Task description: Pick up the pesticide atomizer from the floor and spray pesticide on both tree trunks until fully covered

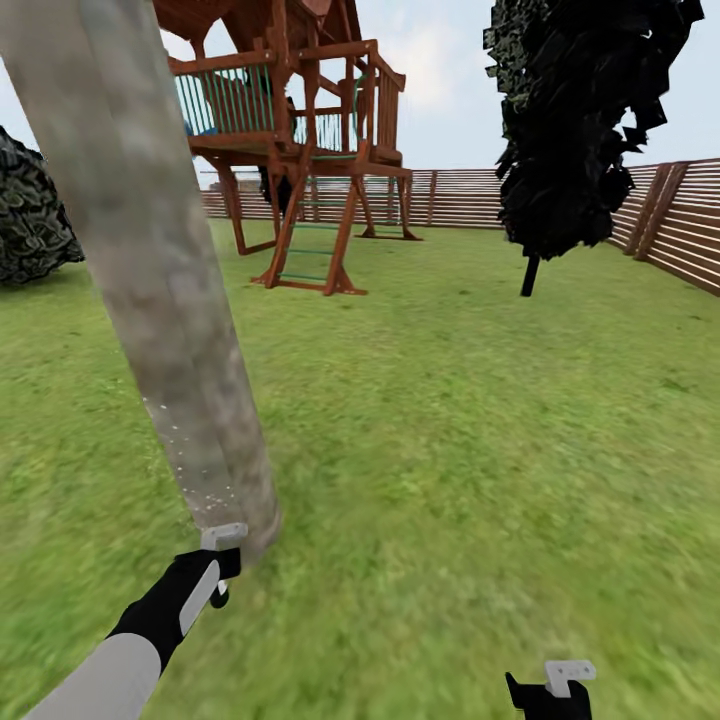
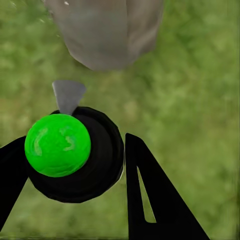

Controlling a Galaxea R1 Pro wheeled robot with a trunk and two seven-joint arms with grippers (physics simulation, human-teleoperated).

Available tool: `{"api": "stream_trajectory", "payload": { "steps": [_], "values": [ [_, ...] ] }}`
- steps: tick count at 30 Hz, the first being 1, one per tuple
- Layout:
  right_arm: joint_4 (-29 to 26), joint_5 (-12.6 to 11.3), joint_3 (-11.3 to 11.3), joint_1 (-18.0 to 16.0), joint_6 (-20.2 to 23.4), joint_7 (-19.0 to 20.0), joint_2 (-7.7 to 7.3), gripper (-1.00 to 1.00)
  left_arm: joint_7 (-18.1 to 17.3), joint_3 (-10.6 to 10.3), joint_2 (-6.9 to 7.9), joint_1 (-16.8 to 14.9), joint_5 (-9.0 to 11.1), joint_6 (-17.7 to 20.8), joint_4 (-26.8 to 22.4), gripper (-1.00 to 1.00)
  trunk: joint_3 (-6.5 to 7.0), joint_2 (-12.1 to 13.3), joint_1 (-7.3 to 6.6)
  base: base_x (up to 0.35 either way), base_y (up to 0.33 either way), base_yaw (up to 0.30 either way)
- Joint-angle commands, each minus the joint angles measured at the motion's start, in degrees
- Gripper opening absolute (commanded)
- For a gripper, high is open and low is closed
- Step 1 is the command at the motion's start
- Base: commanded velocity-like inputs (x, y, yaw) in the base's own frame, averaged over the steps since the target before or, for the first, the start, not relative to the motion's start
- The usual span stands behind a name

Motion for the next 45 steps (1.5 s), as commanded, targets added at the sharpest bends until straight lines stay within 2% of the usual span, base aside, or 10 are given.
{"api": "stream_trajectory", "payload": {
  "steps": [1, 7, 12, 21, 33, 40, 41, 43, 45],
  "values": [
    [0.0, 0.0, 0.0, 0.0, 0.0, 0.0, 0.00, 1.00, 0.0, 0.0, 0.00, 0.0, 0.0, 0.0, 0.0, -1.00, 0.00, 0.0, 0.00, 0.000, -0.274, 0.235],
    [0.0, 0.0, 0.0, 0.0, 0.0, 0.0, 0.00, 1.00, 0.1, 0.2, 0.24, 0.0, -0.3, 0.4, 1.7, -1.00, 0.00, 0.0, 0.00, 0.026, -0.274, 0.037],
    [0.0, 0.0, 0.0, 0.0, 0.0, 0.0, 0.00, 1.00, 0.1, 0.2, 0.14, 0.0, -0.2, 0.2, 2.8, -1.00, 0.00, 0.0, 0.00, 0.125, -0.273, 0.249],
    [-0.1, 0.0, 0.0, 0.0, 0.0, 0.0, 0.00, 1.00, 0.0, 0.3, 0.09, 0.0, -0.1, 0.1, 2.8, -1.00, 0.00, 0.0, 0.00, 0.129, -0.273, 0.117],
    [-0.1, 0.0, 0.0, 0.0, 0.0, 0.0, 0.00, 1.00, 0.0, 0.3, 0.09, 0.0, -0.1, 0.1, 2.8, -1.00, 0.00, 0.0, 0.00, 0.121, -0.270, 0.246],
    [-0.1, 0.0, 0.0, 0.0, 0.0, 0.0, 0.00, 1.00, 0.0, 0.4, 0.09, 0.0, -0.1, 0.0, 2.8, -1.00, 0.00, 0.0, 0.00, 0.032, -0.034, 0.100],
    [-0.1, 0.0, 0.0, 0.0, 0.0, -0.1, 0.00, 1.00, 0.0, 0.5, 0.07, 0.0, 0.0, -0.3, 2.8, -1.00, 0.00, 0.0, 0.00, 0.000, 0.000, 0.265],
    [0.0, 0.0, 0.0, 0.0, 0.0, -0.1, 0.00, 1.00, 0.1, 0.3, 0.04, 0.0, -0.4, -3.8, 2.8, -1.00, 0.00, 0.0, 0.00, 0.000, 0.000, 0.274],
    [0.0, 0.0, 0.0, 0.0, 0.0, -0.1, 0.00, 1.00, -0.1, 0.0, 0.12, 0.0, -0.7, -4.8, 2.1, -1.00, 0.00, 0.0, 0.00, 0.000, 0.000, 0.277]
  ]
}}
